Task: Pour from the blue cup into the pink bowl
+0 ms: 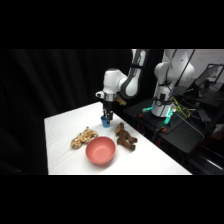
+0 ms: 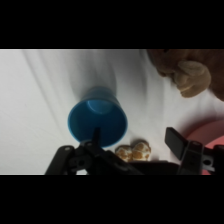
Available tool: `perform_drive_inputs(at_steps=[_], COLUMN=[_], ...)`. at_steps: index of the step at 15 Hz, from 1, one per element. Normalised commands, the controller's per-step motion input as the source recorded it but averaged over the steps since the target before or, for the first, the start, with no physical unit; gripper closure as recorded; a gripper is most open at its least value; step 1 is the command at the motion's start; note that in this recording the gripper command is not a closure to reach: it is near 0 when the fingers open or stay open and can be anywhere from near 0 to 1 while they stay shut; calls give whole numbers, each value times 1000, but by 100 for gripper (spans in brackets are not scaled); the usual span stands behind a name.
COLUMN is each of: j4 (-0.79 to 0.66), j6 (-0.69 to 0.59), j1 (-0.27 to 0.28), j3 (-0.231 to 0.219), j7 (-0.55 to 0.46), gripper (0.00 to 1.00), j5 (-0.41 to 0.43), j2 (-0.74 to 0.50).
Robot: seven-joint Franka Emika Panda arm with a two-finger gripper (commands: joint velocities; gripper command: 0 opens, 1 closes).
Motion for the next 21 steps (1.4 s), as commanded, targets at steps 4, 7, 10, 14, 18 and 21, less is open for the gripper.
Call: perform_drive_inputs(at_steps=[4,7,10,14,18,21], j4=[129,139,135,111,58,33], j6=[126,61,24,-7,-353,-740], j1=[-66,-141,-100,1,325,396], j3=[20,76,56,-4,-381,-388], j7=[-11,99,170,191,373,517], gripper=[100,100,100,2,3,4], j5=[63,-78,-159,-175,-416,-665], j2=[192,106,59,16,-249,-648])
